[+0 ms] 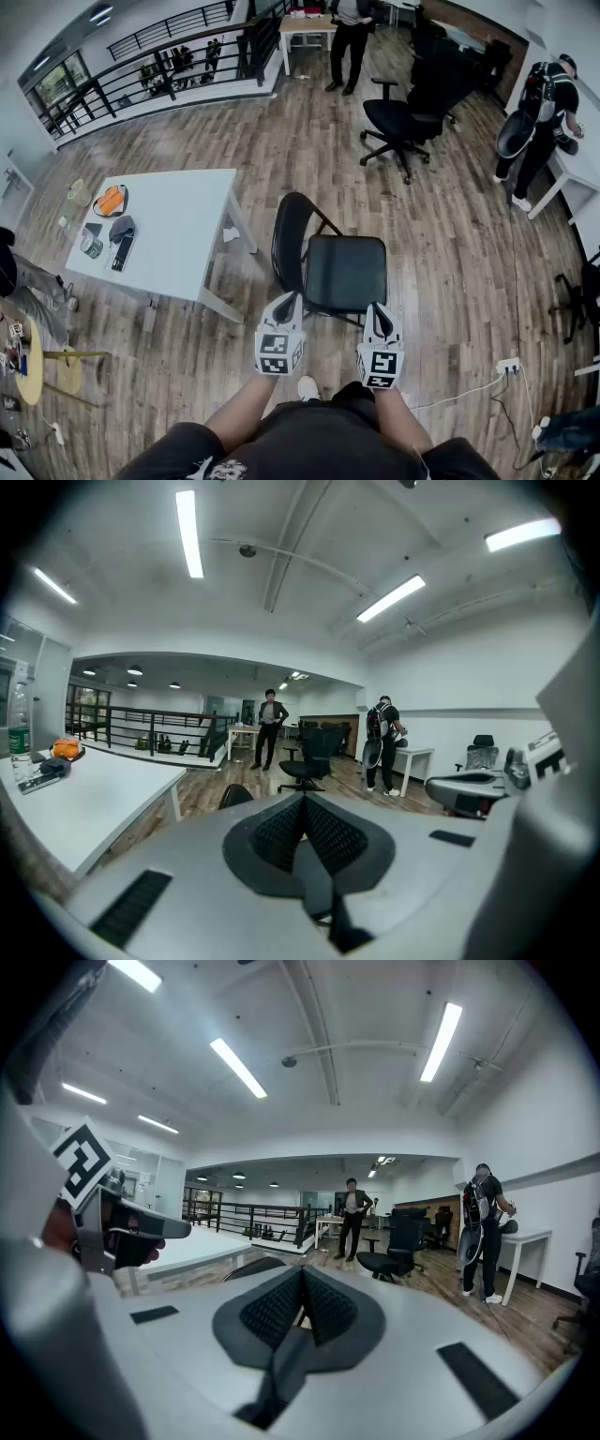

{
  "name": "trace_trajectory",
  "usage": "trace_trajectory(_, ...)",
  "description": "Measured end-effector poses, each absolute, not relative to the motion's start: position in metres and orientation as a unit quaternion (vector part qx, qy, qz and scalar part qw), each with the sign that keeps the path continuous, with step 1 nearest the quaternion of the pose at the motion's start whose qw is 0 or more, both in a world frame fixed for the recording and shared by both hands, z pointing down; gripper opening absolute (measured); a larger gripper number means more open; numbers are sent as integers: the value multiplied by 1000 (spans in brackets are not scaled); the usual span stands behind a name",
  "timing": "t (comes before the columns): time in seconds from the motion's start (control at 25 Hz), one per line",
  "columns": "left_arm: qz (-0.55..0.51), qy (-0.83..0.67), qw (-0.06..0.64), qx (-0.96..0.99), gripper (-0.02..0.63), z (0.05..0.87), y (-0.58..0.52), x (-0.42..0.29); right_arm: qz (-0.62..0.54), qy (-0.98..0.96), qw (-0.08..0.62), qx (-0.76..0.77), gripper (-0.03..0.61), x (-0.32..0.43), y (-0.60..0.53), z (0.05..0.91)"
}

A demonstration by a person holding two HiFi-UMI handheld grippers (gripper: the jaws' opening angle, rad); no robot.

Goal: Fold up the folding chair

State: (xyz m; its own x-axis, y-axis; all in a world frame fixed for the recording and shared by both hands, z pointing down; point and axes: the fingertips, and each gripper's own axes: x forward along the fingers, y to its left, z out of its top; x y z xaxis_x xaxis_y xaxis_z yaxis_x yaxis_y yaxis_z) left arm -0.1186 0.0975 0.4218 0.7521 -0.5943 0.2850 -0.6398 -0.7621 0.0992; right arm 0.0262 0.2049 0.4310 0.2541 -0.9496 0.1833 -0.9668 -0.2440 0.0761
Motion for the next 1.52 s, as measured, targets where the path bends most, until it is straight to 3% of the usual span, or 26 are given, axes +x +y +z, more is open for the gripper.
trace_trajectory(0.84, 200, -391, 127, 889, 5, 502, -43, -44, 120, -639, 125, 749, 14, 150, 71, 526)
trace_trajectory(1.28, 306, -467, 116, 821, 6, 551, -99, -16, 193, -650, 144, 721, 14, 234, 40, 623)
trace_trajectory(1.44, 334, -475, 116, 806, 145, 557, -121, -17, 224, -662, 150, 700, 14, 249, 29, 655)
trace_trajectory(1.52, 348, -479, 112, 798, 184, 561, -130, -19, 245, -671, 148, 684, 23, 251, 24, 671)
